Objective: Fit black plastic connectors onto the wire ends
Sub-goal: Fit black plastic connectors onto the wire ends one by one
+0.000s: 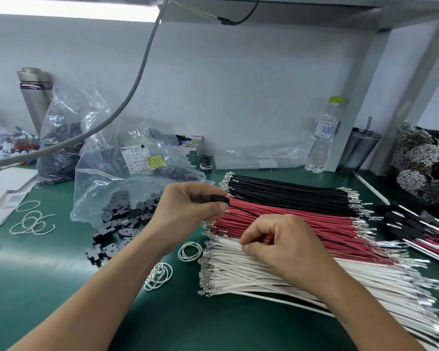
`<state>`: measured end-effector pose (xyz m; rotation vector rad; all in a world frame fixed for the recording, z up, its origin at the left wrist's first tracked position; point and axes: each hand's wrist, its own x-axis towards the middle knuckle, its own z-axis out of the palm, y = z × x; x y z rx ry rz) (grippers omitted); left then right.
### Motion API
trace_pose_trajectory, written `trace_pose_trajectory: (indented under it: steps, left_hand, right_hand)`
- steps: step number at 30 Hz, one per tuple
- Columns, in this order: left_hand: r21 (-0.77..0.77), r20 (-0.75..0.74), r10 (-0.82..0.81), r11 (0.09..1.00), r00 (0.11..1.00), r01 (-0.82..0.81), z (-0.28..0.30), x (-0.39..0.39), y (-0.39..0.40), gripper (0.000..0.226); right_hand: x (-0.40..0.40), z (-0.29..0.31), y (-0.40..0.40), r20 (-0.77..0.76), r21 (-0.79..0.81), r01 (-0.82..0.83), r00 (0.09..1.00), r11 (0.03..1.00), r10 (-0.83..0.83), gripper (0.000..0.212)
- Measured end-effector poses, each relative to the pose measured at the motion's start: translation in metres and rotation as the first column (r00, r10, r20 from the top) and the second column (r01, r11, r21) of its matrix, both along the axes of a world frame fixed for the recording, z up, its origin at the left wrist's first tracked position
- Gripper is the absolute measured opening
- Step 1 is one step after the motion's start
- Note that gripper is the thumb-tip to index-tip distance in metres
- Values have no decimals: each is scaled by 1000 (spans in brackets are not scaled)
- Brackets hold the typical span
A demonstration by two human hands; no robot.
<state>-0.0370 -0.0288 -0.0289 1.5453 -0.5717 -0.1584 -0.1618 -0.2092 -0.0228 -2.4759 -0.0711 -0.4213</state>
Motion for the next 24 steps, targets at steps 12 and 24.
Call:
trace_pose_trajectory:
  steps: [12, 24]
  left_hand:
    - [-82, -89, -59, 995, 994, 52, 10, -5, 2, 25]
    - [-117, -106, -122, 987, 987, 110, 18, -12, 4, 36]
  right_hand:
    - [0, 7, -4, 281, 173, -57, 960, 983, 6, 28]
    - [-3, 6, -4, 542, -106, 150, 837, 983, -69, 12]
